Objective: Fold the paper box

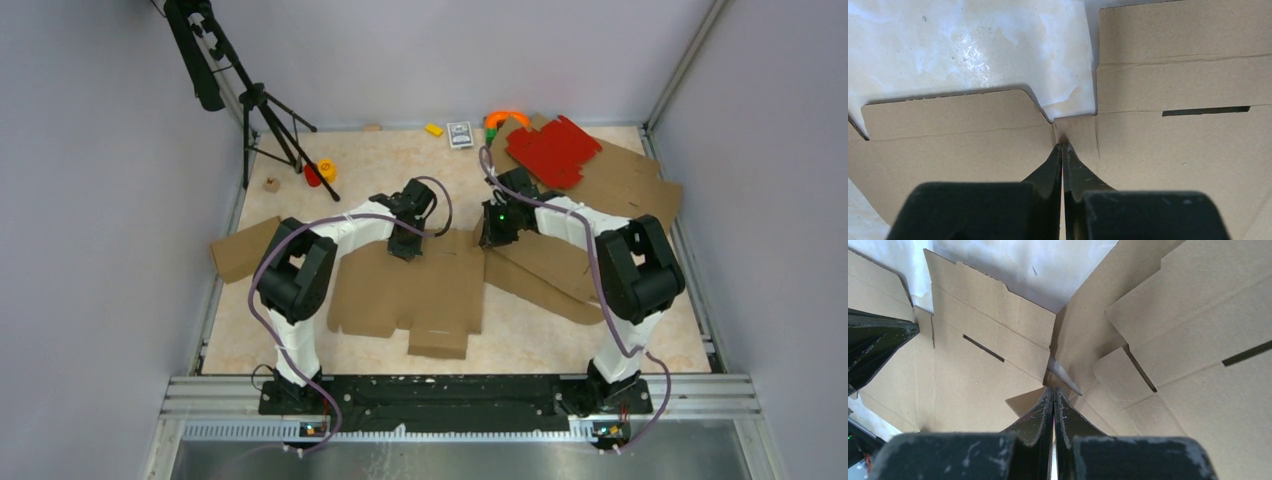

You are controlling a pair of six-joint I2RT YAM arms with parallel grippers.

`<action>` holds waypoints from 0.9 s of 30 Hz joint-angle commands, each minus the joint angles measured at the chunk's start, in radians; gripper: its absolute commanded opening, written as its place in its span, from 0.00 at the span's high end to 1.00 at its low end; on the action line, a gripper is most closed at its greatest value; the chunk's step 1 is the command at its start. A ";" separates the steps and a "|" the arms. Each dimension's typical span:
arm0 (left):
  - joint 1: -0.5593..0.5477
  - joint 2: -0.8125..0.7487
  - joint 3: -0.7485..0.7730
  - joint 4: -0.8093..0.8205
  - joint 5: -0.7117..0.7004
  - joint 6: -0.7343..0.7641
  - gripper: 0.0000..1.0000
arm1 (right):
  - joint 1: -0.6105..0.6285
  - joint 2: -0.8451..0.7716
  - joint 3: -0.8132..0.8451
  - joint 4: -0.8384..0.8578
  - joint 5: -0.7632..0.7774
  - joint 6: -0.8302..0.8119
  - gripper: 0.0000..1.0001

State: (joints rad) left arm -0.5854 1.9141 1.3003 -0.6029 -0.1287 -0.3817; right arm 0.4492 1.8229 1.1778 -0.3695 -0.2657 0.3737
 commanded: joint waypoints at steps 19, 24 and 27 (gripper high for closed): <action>-0.011 0.048 -0.020 -0.014 -0.006 0.004 1.00 | 0.061 -0.077 0.017 -0.071 0.019 -0.108 1.00; -0.012 0.047 -0.020 -0.013 -0.005 0.004 1.00 | 0.088 -0.068 0.008 -0.096 0.039 -0.127 1.00; -0.012 0.046 -0.021 -0.015 -0.005 0.004 1.00 | 0.095 -0.059 -0.008 -0.108 0.066 -0.134 1.00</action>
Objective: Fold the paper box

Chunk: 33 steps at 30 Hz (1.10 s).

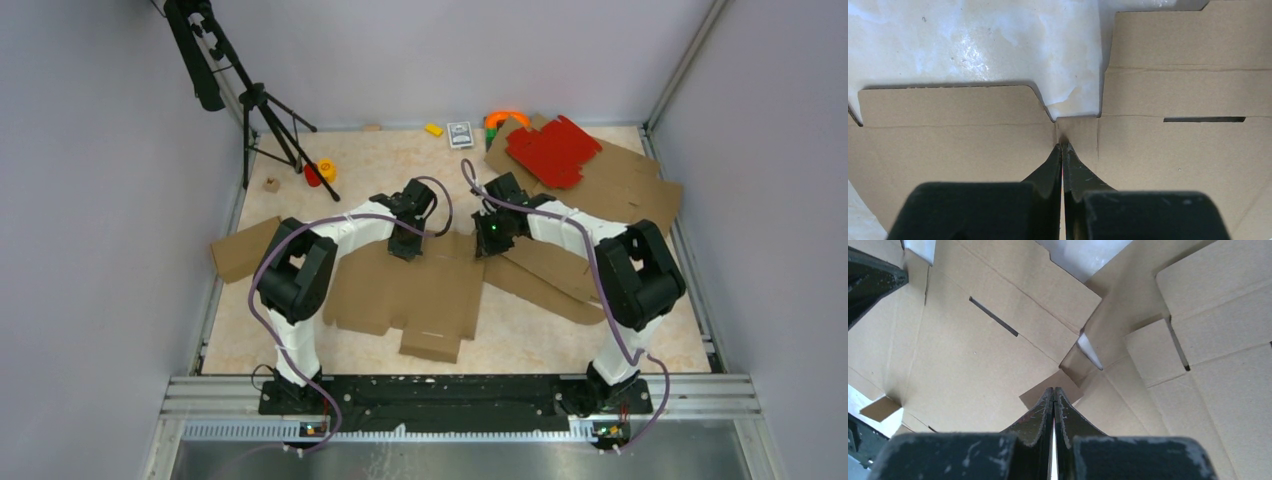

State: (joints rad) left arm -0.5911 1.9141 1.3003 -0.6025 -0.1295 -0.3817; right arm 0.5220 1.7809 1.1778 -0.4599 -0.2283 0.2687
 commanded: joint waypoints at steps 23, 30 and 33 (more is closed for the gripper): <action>-0.014 0.050 -0.023 -0.014 0.007 0.002 1.00 | 0.072 -0.066 -0.013 -0.039 0.106 -0.009 1.00; -0.017 0.055 -0.016 -0.017 0.005 0.004 1.00 | 0.081 -0.086 0.017 -0.074 0.095 -0.014 1.00; -0.016 0.058 -0.010 -0.019 0.005 0.005 1.00 | 0.090 -0.093 0.019 -0.082 0.086 -0.014 1.00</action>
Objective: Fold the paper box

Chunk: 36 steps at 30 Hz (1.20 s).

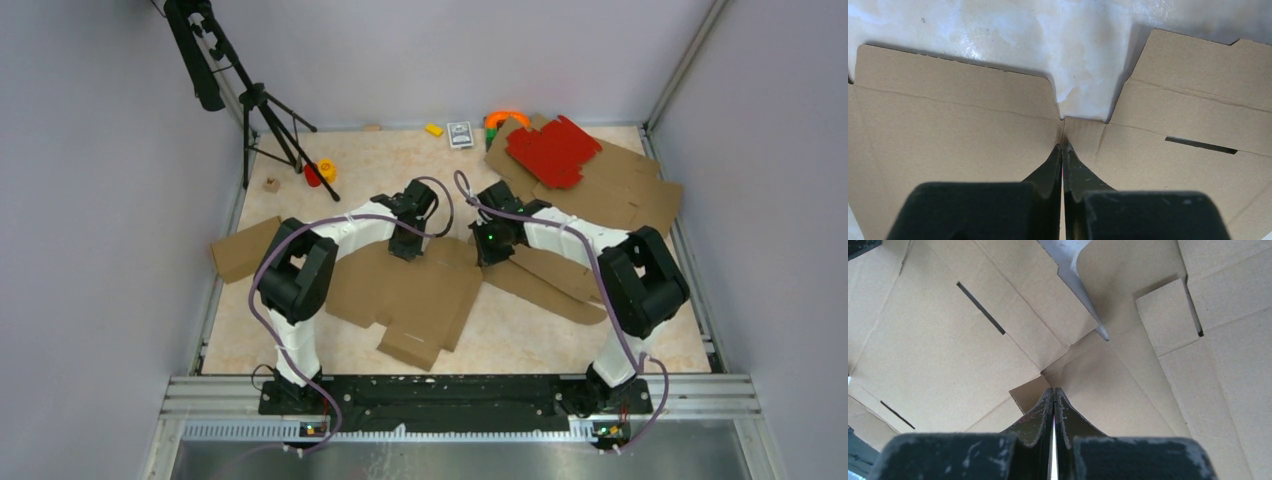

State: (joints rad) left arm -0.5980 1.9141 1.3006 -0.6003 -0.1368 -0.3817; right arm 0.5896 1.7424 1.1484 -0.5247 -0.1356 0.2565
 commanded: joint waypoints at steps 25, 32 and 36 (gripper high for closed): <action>-0.012 0.063 -0.001 -0.029 0.007 0.010 1.00 | 0.052 -0.100 -0.032 0.021 -0.004 0.038 1.00; -0.011 0.060 -0.001 -0.030 0.006 0.011 1.00 | 0.049 -0.151 0.025 0.001 0.051 0.031 0.68; -0.011 0.060 -0.002 -0.029 0.006 0.010 1.00 | 0.028 -0.124 0.069 -0.015 0.062 0.012 0.58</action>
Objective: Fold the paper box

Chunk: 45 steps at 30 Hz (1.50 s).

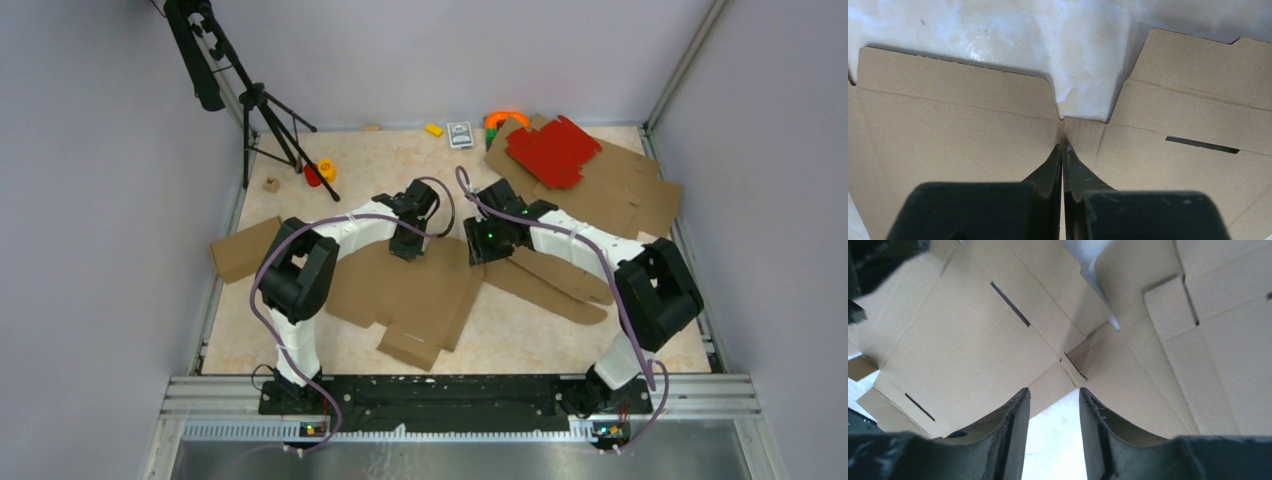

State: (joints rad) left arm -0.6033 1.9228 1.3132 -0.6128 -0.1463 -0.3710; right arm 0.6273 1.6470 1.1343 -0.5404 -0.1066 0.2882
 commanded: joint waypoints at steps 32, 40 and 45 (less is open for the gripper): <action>-0.006 0.051 -0.010 -0.013 0.018 -0.005 1.00 | -0.035 -0.008 0.030 0.003 -0.241 -0.010 0.62; -0.007 0.044 -0.015 -0.015 0.021 -0.006 1.00 | -0.035 0.025 -0.016 0.053 -0.272 0.009 0.67; -0.006 0.036 -0.020 -0.016 0.016 -0.006 1.00 | -0.035 0.032 -0.014 0.066 -0.257 0.011 0.60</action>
State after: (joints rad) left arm -0.6037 1.9240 1.3159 -0.6151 -0.1467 -0.3706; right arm 0.5915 1.6836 1.1187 -0.5171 -0.3561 0.2924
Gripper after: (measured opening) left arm 0.001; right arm 0.352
